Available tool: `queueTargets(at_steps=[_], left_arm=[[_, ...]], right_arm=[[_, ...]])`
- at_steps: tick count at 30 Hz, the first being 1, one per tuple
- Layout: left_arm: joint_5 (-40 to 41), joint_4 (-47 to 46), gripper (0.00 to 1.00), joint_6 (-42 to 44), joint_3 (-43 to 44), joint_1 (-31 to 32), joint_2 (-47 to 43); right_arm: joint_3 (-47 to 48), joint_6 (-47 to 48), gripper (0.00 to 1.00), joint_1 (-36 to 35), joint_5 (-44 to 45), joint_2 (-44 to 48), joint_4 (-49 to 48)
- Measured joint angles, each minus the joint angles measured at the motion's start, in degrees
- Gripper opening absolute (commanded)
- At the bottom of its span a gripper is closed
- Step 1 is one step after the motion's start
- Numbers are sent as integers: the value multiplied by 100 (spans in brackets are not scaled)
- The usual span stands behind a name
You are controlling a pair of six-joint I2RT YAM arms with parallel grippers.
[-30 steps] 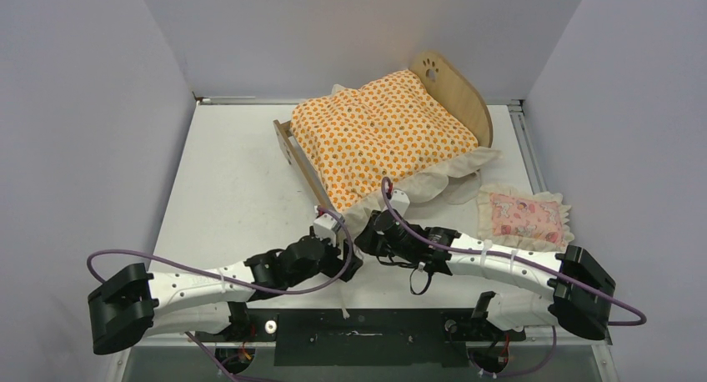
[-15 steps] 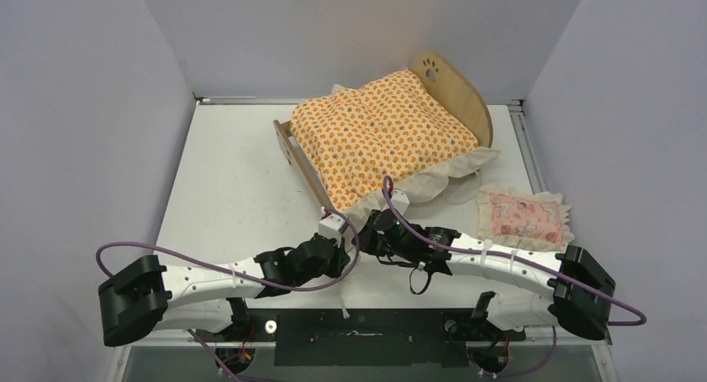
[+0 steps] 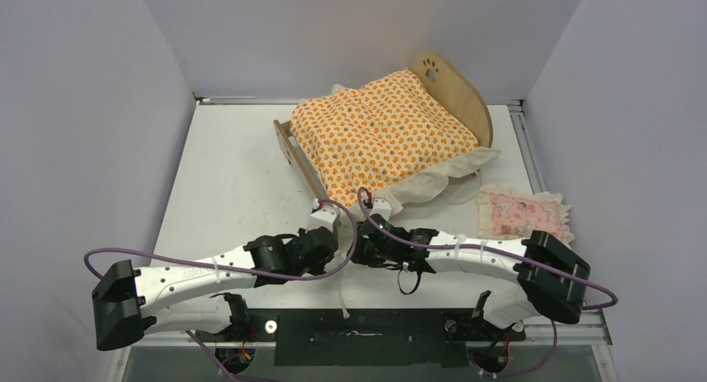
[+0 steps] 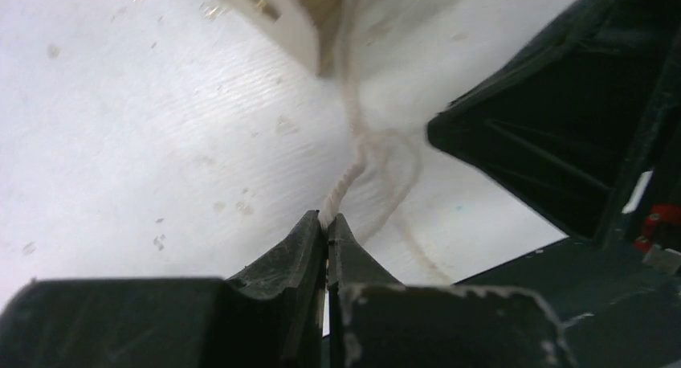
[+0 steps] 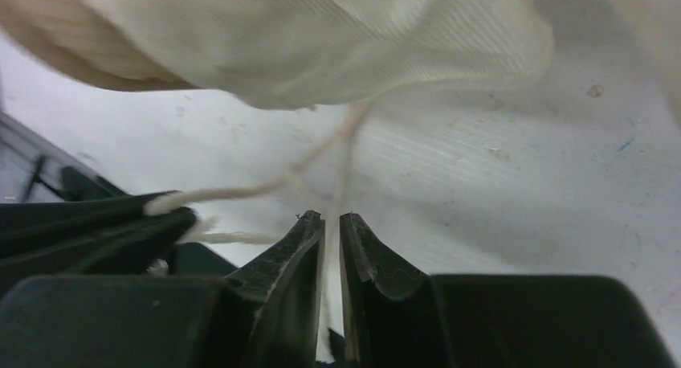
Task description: Set up the pet bed
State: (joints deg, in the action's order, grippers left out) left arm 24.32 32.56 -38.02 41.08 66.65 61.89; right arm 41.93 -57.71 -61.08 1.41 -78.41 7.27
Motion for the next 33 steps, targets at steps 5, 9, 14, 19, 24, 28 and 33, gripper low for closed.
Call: queueTargets(at_steps=[5, 9, 14, 19, 24, 28, 33], left_arm=[[125, 584, 32, -339, -22, 0, 367], [136, 645, 53, -614, -116, 0, 636], [105, 647, 63, -935, -260, 0, 538], [107, 636, 65, -1292, -577, -57, -282], [85, 485, 65, -1742, -848, -494, -1078], [-4, 455, 65, -1952, -1064, -922, -1381], [-107, 428, 65, -2033, -1110, -1064, -1394]], right_arm=[[-13, 352, 31, -245, 79, -518, 133], [-85, 752, 37, -664, 448, -470, 142], [-382, 1178, 40, -1467, 846, -264, 7], [-553, 1449, 47, -2015, 1152, -240, -15], [-540, 1646, 50, -2496, 1423, -363, -236], [-264, 1744, 48, -2774, 1692, -822, -195], [157, 1803, 24, -2977, 2076, -1338, -33]])
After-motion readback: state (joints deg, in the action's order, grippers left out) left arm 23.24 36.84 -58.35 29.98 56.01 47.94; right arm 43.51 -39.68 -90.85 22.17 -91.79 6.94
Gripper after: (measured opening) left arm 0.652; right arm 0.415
